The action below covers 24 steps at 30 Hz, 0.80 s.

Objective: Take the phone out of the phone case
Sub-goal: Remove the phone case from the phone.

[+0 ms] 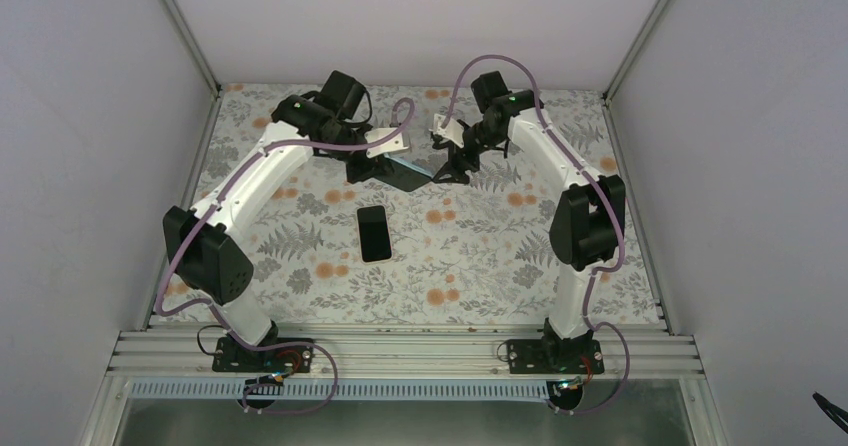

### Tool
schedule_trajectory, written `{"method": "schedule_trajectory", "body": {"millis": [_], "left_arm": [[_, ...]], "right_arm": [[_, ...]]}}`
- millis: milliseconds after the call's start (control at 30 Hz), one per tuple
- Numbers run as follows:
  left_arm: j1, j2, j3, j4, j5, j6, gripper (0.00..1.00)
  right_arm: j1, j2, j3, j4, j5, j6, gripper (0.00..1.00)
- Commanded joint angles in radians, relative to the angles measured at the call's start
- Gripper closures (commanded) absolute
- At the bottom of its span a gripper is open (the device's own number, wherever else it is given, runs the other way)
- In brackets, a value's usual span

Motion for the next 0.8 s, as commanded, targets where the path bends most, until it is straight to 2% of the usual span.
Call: {"method": "schedule_trajectory", "body": {"millis": [0, 500, 600, 767], "left_arm": [[0.001, 0.005, 0.045, -0.002, 0.092, 0.019, 0.98], [0.001, 0.048, 0.116, -0.083, 0.247, 0.055, 0.98], [0.000, 0.065, 0.147, -0.082, 0.279, 0.055, 0.98], [-0.001, 0.095, 0.208, -0.034, 0.296, 0.022, 0.98]], "right_arm": [[-0.004, -0.003, 0.026, 0.093, -0.001, 0.050, 0.06], [-0.005, 0.004, 0.065, 0.268, 0.036, 0.197, 0.05], [-0.003, 0.023, 0.102, 0.234, -0.049, 0.204, 0.05], [0.009, 0.013, 0.108, 0.178, -0.277, 0.177, 0.04]]}}
